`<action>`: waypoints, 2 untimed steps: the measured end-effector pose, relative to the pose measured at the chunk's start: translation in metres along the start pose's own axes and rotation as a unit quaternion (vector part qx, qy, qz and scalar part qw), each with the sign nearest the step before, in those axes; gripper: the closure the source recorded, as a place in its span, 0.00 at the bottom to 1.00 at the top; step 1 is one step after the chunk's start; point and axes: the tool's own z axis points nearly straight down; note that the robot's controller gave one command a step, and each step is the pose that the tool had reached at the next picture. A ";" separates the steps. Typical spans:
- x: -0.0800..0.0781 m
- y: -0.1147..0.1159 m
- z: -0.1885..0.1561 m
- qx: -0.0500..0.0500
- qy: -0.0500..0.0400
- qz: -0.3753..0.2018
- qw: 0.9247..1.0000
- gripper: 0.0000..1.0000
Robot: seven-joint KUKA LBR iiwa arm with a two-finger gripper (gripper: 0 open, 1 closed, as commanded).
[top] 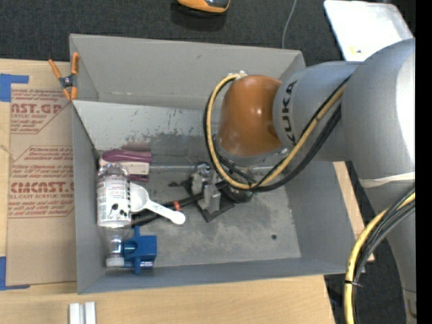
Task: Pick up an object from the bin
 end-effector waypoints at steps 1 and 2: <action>0.000 0.000 0.000 0.000 0.000 0.000 1.000 1.00; -0.004 0.004 0.005 -0.001 0.000 0.011 1.000 1.00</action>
Offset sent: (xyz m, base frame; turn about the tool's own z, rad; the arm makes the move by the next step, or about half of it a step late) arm 0.0035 0.0084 -0.0086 0.0382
